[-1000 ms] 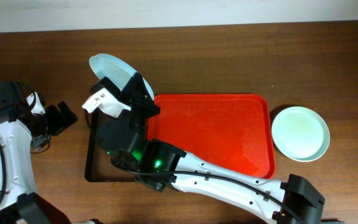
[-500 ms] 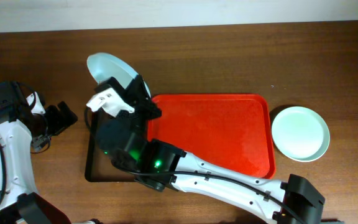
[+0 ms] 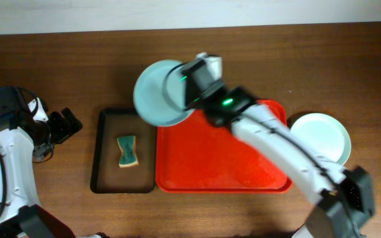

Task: Clean dirty plates on tray and stack at the side
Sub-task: 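Carry the plate right and set it on the plate stack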

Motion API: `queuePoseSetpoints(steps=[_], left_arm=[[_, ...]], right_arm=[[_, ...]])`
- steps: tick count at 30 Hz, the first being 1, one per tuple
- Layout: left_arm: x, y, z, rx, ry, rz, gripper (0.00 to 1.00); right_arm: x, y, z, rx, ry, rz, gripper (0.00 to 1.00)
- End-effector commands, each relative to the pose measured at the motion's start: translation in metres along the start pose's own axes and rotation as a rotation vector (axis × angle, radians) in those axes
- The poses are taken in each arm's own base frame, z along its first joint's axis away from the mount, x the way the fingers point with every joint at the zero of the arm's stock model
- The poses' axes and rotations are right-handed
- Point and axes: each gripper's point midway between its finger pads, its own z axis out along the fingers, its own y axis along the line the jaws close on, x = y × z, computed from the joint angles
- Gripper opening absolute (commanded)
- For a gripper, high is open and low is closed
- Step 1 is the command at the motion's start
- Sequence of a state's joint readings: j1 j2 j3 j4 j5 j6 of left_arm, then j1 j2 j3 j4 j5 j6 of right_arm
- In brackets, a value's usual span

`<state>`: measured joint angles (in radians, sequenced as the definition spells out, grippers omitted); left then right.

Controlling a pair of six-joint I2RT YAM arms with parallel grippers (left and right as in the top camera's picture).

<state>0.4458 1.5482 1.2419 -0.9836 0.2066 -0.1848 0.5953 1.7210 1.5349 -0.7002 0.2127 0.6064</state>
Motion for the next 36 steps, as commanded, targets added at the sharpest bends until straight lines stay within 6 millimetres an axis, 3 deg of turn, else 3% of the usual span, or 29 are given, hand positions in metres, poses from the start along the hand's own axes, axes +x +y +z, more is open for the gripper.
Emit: queuePoseSetpoints(steps=[1, 5, 7, 9, 13, 17, 20, 24, 25, 26, 27, 28, 29, 30, 32, 36], left_arm=[[-0.006, -0.003, -0.008, 0.012, -0.028, -0.01, 0.99], [-0.006, -0.003, -0.008, 0.012, -0.028, -0.01, 0.99], [-0.006, -0.003, -0.008, 0.012, -0.028, -0.01, 0.99], [-0.006, -0.003, -0.008, 0.012, -0.028, -0.01, 0.99], [-0.006, -0.003, -0.008, 0.012, -0.028, -0.01, 0.99], [-0.006, -0.003, -0.008, 0.012, -0.028, -0.01, 0.99], [-0.006, -0.003, -0.008, 0.012, -0.028, -0.01, 0.99], [-0.006, -0.003, -0.008, 0.012, -0.028, -0.01, 0.99], [-0.006, -0.003, -0.008, 0.012, -0.028, -0.01, 0.99], [-0.006, -0.003, -0.008, 0.012, -0.028, -0.01, 0.99], [-0.006, -0.003, -0.008, 0.012, -0.028, -0.01, 0.99], [-0.006, -0.003, -0.008, 0.012, -0.028, -0.01, 0.99], [-0.006, -0.003, -0.008, 0.012, -0.028, -0.01, 0.99], [-0.006, -0.003, -0.008, 0.012, -0.028, -0.01, 0.99], [-0.006, -0.003, -0.008, 0.012, -0.028, -0.01, 0.99], [-0.006, -0.003, -0.008, 0.012, -0.028, -0.01, 0.99]], right_arm=[[-0.024, -0.063, -0.053, -0.02, 0.038, 0.183, 0.04], [-0.008, -0.198, -0.075, 0.256, 0.161, 0.405, 0.04], [0.004, -0.247, -0.089, 0.345, 0.215, 0.443, 0.04], [0.015, -0.286, -0.101, 0.416, 0.256, 0.47, 0.04], [0.07, -0.366, -0.123, 0.584, 0.358, 0.687, 0.04], [0.137, -0.416, -0.121, 0.667, 0.414, 0.916, 0.04], [0.169, -0.426, -0.108, 0.623, 0.415, 1.029, 0.04], [0.175, -0.42, -0.086, 0.548, 0.392, 1.04, 0.05], [0.175, -0.42, -0.084, 0.549, 0.391, 1.032, 0.15], [0.175, -0.419, -0.084, 0.548, 0.392, 1.031, 0.46], [0.176, -0.417, -0.084, 0.538, 0.402, 1.027, 0.69], [0.175, -0.412, -0.082, 0.498, 0.415, 0.997, 0.73], [0.173, -0.405, -0.078, 0.441, 0.428, 0.956, 0.72], [0.17, -0.398, -0.075, 0.414, 0.439, 0.912, 0.57], [0.162, -0.384, -0.065, 0.343, 0.445, 0.814, 0.56], [0.143, -0.333, -0.037, 0.215, 0.472, 0.525, 0.58]])
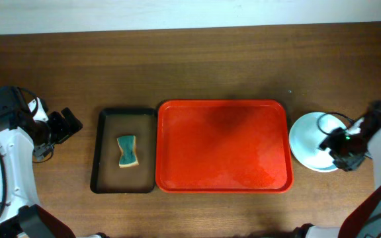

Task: Clean dirty plates on tray and stack at the side
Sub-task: 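Carry the plate right and set it on the plate stack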

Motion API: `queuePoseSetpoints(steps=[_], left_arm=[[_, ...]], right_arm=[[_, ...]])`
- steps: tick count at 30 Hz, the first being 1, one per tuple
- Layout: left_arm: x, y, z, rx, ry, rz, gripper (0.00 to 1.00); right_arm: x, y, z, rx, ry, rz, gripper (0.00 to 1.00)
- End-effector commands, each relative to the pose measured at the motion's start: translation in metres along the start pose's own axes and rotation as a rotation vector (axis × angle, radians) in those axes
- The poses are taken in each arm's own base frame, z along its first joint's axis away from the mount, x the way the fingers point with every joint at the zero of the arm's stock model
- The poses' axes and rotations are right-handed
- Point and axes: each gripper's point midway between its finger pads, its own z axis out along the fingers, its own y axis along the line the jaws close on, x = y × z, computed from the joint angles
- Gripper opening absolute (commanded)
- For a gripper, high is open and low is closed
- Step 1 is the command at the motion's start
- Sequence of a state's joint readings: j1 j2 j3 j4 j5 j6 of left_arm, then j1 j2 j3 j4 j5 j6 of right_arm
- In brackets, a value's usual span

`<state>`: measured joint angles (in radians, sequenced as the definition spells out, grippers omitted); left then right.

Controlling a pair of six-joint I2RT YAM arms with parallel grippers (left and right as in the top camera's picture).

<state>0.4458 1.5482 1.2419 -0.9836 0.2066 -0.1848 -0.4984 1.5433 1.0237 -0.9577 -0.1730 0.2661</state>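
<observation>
The red tray [223,145] lies bare in the middle of the table. At its right, white plates [311,140] are stacked, the top one sitting a little off the one beneath. My right gripper [334,143] is at the right rim of the top plate; the overhead view does not show whether its fingers still hold the rim. A green and tan sponge [127,151] lies in the small dark tray [104,152] to the left. Further left, my left gripper [68,125] hovers open and holds nothing.
The dark tray touches the red tray's left edge. Bare wooden table runs along the back and the front. The left arm's white links stand at the far left edge, and the right arm's at the lower right corner.
My right gripper held a plate over the red tray's back left corner, arm stretched across the tray. Now arm and plate are at the stack on the right. The left arm has not moved.
</observation>
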Motion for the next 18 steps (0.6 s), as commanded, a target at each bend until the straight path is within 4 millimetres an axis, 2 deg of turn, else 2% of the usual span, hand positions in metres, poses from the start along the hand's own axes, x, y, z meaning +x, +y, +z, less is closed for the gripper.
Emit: queuePoseSetpoints(steps=[1, 4, 6, 7, 10, 18], left_arm=[[-0.006, -0.003, -0.008, 0.012, -0.028, -0.01, 0.99], [-0.006, -0.003, -0.008, 0.012, -0.028, -0.01, 0.99], [-0.006, -0.003, -0.008, 0.012, -0.028, -0.01, 0.99], [-0.006, -0.003, -0.008, 0.012, -0.028, -0.01, 0.99], [-0.006, -0.003, -0.008, 0.012, -0.028, -0.01, 0.99], [-0.006, -0.003, -0.008, 0.012, -0.028, -0.01, 0.99]], right_arm=[[0.015, 0.04, 0.006, -0.042, 0.015, -0.234, 0.59], [0.027, 0.077, 0.011, -0.066, -0.003, -0.437, 0.61], [0.034, 0.097, 0.014, -0.082, -0.015, -0.509, 0.64], [0.04, 0.105, 0.015, -0.087, -0.011, -0.54, 0.99], [0.05, 0.115, 0.016, -0.092, -0.001, -0.587, 0.98], [0.05, 0.115, 0.016, -0.092, -0.001, -0.587, 0.99]])
